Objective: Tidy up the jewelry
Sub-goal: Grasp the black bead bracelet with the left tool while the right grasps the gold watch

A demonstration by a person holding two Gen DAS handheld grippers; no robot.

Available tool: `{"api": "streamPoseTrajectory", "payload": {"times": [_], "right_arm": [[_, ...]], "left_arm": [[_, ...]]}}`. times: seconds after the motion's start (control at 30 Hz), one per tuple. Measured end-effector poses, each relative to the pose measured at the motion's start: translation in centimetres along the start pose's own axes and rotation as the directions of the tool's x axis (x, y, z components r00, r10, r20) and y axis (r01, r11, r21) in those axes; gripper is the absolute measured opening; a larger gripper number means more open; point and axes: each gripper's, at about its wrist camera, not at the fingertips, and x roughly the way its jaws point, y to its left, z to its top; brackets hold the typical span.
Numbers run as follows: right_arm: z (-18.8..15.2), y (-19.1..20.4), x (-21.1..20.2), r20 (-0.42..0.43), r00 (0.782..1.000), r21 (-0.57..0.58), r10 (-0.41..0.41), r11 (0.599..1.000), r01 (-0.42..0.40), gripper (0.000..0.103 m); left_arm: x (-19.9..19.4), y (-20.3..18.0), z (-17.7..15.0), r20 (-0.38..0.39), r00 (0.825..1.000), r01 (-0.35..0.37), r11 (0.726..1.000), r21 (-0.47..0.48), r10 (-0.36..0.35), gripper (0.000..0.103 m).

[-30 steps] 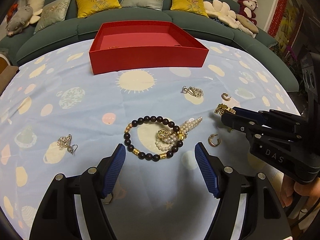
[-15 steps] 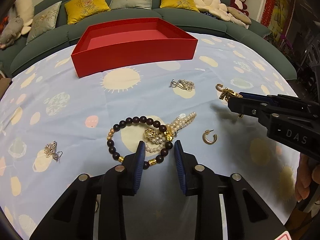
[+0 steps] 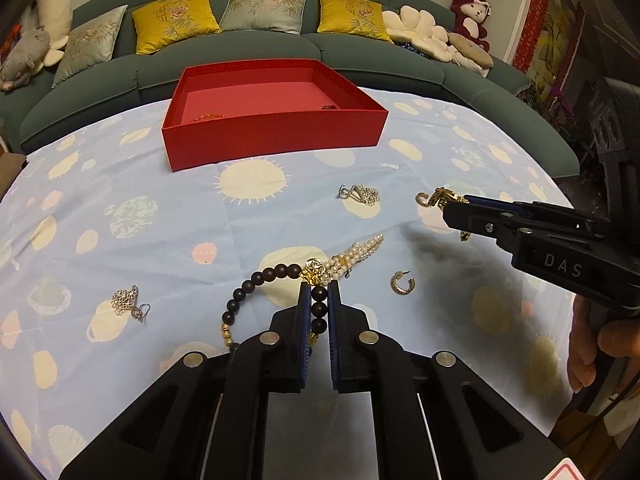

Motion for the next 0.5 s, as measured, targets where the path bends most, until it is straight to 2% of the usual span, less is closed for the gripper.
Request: {"api": "streamPoseTrajectory", "payload": {"times": [0.5], "right_arm": [[2.2, 1.5, -2.5, 0.085, 0.996, -0.011, 0.033, 0.999, -0.032, 0.022]], "left_arm": [[-5.6, 1.6, 3.7, 0.137, 0.989, 0.067, 0.994, -0.083, -0.055, 0.005]]}}
